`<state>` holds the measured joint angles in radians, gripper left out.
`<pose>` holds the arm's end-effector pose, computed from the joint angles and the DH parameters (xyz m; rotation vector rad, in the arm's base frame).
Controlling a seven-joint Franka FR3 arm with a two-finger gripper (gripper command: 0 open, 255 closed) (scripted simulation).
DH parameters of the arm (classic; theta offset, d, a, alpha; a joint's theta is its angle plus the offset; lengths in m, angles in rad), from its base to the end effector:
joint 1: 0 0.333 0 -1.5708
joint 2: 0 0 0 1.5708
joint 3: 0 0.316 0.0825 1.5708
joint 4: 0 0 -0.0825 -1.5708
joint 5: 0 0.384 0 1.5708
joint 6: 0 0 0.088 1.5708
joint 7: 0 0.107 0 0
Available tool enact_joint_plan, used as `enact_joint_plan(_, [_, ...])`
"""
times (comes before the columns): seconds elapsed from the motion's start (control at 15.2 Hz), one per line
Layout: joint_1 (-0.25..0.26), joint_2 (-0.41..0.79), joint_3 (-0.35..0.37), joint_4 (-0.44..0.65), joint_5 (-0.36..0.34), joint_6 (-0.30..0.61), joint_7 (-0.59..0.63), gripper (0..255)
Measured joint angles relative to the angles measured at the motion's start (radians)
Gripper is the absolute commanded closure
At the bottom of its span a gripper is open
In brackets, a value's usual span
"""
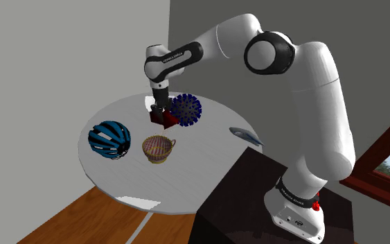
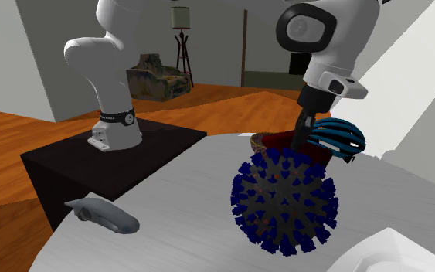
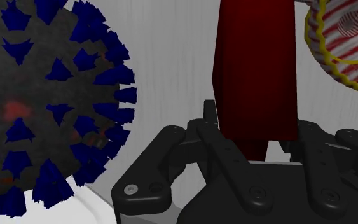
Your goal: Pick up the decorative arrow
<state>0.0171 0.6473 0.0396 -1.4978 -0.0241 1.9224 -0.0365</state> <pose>0.6850 0.0331 0.2724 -3.1176 -0.1539 0.3482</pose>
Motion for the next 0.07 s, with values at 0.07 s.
enact_joint_plan(0.07, [-0.001,-0.007,0.000,-0.003,0.000,-0.004,-0.001,255])
